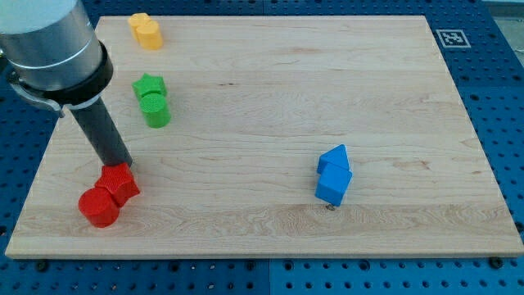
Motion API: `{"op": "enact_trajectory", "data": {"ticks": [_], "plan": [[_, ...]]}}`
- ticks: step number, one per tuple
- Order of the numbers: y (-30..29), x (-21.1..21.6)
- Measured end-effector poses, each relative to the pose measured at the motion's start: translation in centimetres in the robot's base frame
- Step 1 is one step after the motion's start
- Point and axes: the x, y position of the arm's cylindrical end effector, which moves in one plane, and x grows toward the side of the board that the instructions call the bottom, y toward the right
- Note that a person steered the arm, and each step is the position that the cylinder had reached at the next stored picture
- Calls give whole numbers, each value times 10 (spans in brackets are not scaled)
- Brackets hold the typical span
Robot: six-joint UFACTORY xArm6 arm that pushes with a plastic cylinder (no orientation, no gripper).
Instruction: Point your arm to the yellow hexagon
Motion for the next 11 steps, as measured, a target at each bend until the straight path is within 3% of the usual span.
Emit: {"op": "enact_trajectory", "data": {"ticks": [1,3,5,6,7,9,11], "plan": [[-3,-10],[-63,-50],[-108,-157],[-110,-227],[-102,-269],[-85,-298],[-33,-298]]}}
